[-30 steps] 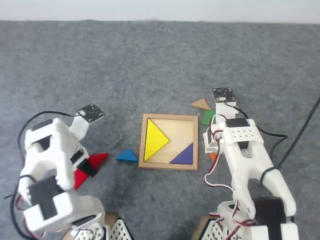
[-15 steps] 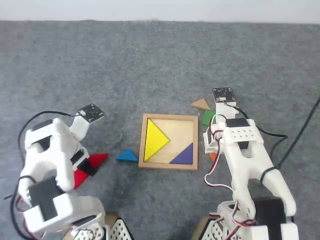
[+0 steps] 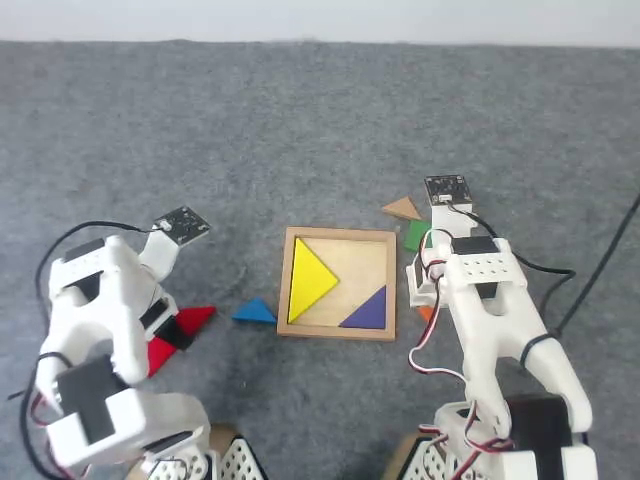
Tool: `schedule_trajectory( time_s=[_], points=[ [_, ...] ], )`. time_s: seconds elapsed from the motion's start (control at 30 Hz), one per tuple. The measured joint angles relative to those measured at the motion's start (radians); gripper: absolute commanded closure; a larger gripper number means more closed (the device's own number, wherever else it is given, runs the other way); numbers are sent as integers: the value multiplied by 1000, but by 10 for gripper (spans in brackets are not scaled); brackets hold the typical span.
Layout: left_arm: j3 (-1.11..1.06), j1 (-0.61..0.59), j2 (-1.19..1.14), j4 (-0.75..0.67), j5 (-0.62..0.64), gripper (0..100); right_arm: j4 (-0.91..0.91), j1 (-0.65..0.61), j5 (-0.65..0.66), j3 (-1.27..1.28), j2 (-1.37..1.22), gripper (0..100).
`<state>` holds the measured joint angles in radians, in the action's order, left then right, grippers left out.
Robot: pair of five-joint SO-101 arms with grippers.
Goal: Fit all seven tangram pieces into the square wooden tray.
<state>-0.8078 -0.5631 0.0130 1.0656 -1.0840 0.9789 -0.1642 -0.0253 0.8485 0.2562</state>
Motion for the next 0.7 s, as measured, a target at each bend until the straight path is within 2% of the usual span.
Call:
schedule_trajectory(
  time_s=[0.2, 0.4, 0.7],
  points=[
    [0, -3, 0, 0, 0, 809, 0, 0, 0, 0, 0, 901],
    [32, -3, 26, 86, 2, 811, 0, 0, 0, 0, 0, 901],
    [12, -57, 241, 176, 48, 808, 0, 0, 0, 0, 0, 901]
  ],
)
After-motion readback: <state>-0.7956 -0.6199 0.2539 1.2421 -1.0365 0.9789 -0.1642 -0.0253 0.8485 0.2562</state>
